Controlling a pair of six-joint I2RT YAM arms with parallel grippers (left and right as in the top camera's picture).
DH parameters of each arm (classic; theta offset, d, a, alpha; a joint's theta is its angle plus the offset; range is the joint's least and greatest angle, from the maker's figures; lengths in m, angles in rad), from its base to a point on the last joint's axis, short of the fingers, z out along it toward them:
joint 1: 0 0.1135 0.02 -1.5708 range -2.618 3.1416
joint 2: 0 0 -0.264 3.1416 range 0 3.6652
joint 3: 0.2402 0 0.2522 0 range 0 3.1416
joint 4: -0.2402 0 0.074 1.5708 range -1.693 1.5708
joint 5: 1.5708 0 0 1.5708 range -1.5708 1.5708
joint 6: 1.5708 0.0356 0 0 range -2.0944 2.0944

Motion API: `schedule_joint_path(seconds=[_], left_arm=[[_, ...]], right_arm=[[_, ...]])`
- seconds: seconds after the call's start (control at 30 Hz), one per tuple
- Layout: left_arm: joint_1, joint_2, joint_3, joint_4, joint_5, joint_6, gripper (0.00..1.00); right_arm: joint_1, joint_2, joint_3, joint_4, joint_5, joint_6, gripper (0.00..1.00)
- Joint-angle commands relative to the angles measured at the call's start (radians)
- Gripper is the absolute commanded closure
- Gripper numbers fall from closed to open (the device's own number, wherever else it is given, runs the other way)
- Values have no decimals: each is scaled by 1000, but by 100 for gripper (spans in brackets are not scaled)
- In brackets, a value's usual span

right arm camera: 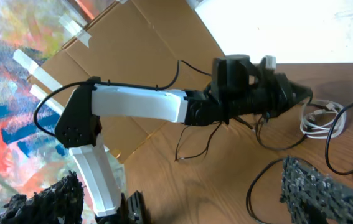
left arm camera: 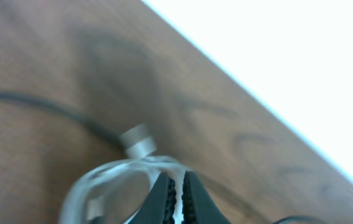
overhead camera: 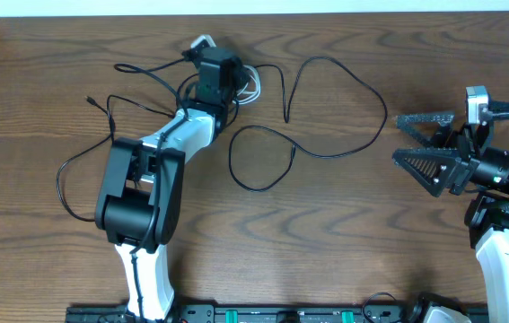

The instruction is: Untangle cables

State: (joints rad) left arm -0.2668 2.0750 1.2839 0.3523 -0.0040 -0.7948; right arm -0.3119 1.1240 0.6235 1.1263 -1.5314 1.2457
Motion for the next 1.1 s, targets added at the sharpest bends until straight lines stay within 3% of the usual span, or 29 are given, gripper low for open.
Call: schedule_joint_path(seconds=[0.0, 0.2, 0.3, 0.47, 0.6, 0.63, 0.77, 0.9, 1.07], left_arm=[[35, -71, 26, 55, 76, -76, 93], [95, -183, 26, 110, 141, -138, 93], [119, -244, 26, 86, 158, -82, 92], [121, -275, 26, -117, 135, 55, 93], [119, -256, 26, -278, 18, 58, 92], [119, -249, 26, -299, 0, 58, 88], [119, -215, 26, -318, -11, 77, 44], [109, -177, 26, -320, -8, 140, 13], [84, -151, 26, -331, -11, 314, 6]], right_arm=[[-8, 0, 10, 2, 14, 6, 1], [-8, 0, 10, 3, 14, 6, 1], [-8, 0, 10, 3, 14, 5, 1], [-8, 0, 10, 3, 14, -4, 1], [-8, 0, 10, 3, 18, -5, 1], [-8, 0, 10, 3, 18, -5, 1], [-8, 0, 10, 3, 18, -5, 1], [-8, 0, 10, 3, 18, -5, 1], [-8, 0, 10, 3, 19, -5, 1]])
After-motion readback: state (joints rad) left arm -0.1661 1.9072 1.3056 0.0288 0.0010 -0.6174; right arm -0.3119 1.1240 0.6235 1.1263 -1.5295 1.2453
